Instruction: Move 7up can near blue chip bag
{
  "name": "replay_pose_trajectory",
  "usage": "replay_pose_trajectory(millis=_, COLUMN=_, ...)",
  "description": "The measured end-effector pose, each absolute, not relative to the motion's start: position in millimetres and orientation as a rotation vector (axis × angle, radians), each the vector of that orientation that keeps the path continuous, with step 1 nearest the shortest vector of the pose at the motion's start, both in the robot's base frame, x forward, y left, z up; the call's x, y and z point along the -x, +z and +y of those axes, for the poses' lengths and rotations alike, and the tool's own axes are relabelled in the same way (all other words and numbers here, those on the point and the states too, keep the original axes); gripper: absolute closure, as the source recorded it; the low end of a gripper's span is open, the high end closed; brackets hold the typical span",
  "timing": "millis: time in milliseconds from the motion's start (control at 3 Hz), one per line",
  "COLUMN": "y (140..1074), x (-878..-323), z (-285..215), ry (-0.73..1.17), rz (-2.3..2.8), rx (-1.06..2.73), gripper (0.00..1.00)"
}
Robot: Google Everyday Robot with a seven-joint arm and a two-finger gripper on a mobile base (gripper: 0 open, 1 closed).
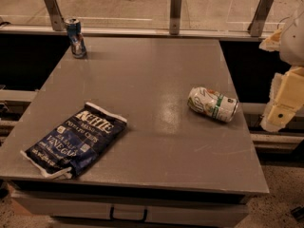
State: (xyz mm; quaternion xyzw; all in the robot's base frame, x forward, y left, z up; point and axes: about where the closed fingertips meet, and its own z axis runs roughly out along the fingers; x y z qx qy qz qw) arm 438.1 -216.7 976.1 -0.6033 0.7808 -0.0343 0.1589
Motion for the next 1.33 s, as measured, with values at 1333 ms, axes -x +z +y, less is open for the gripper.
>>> replay_pose_trajectory(millis=1333, y=897, x=-502, z=-193, ry=0.074, rz=2.209, rx=1.671, gripper=0.00)
